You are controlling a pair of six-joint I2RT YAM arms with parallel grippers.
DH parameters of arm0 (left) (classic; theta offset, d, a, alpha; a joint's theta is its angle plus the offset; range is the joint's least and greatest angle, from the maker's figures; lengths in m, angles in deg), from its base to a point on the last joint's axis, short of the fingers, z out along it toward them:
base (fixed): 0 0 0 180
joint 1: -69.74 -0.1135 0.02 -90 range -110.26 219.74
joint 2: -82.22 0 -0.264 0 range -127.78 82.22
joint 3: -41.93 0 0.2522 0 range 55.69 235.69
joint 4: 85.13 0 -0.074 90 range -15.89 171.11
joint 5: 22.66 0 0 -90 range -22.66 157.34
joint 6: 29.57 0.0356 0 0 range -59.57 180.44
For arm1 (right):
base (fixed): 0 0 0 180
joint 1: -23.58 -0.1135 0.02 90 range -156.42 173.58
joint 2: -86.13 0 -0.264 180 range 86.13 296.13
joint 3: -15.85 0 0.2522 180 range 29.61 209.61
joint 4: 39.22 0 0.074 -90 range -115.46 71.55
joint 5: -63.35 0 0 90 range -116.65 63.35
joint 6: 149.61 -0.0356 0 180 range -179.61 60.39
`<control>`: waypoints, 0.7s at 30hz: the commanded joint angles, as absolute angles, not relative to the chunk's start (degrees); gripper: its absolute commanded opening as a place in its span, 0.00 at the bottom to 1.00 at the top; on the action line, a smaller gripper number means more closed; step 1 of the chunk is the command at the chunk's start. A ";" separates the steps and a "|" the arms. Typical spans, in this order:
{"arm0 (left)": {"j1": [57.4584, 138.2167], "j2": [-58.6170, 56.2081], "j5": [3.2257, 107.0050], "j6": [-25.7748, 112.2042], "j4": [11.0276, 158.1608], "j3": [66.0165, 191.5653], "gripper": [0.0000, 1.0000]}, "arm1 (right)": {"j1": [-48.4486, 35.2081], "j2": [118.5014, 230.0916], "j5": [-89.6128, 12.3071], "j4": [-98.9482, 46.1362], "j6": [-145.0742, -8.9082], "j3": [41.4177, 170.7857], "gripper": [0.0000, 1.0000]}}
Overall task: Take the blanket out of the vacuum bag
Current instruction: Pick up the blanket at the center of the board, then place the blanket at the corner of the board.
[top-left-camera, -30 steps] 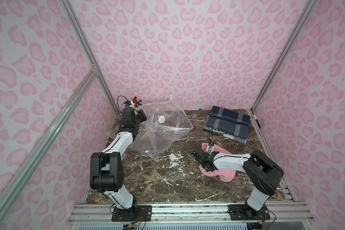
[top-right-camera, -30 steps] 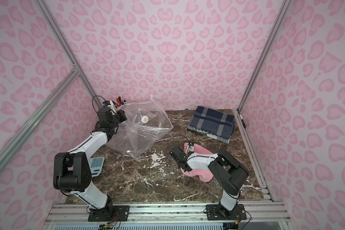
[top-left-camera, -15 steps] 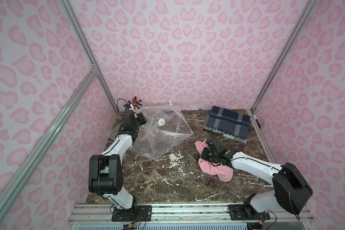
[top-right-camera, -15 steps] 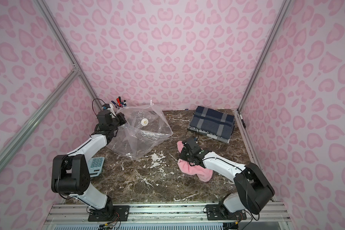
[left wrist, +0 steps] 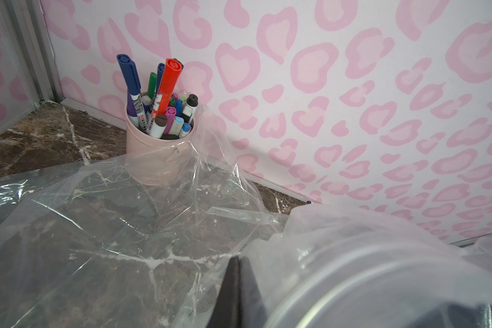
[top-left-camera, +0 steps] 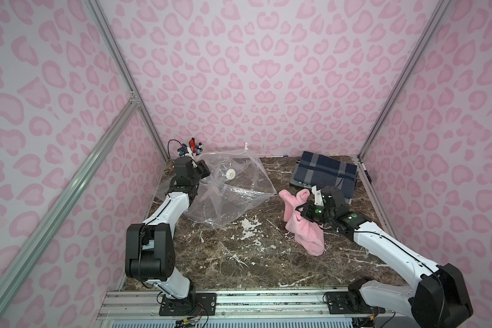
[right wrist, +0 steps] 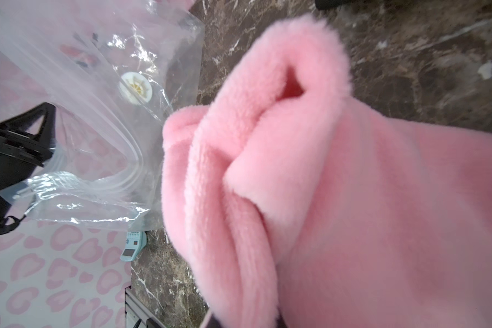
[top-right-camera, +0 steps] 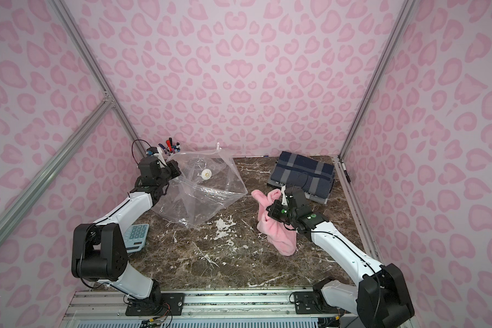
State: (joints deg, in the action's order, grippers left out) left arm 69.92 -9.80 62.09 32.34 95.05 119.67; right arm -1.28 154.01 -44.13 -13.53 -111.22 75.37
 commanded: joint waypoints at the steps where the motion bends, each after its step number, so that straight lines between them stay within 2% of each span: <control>1: 70.08 -8.96 63.21 33.37 95.25 119.00 0.04 | 2.05 152.81 -48.84 -13.42 -109.36 75.95 0.00; 10: 70.35 -9.43 63.28 33.72 95.02 119.37 0.04 | 10.52 150.23 -53.33 -14.72 -110.49 75.93 0.00; 15: 70.43 -9.68 63.36 34.31 94.46 120.11 0.04 | 15.61 146.32 -51.22 -12.86 -111.82 78.22 0.00; 21: 70.44 -10.28 62.80 34.07 94.99 120.07 0.04 | 27.32 143.44 -52.02 -5.67 -109.00 84.64 0.00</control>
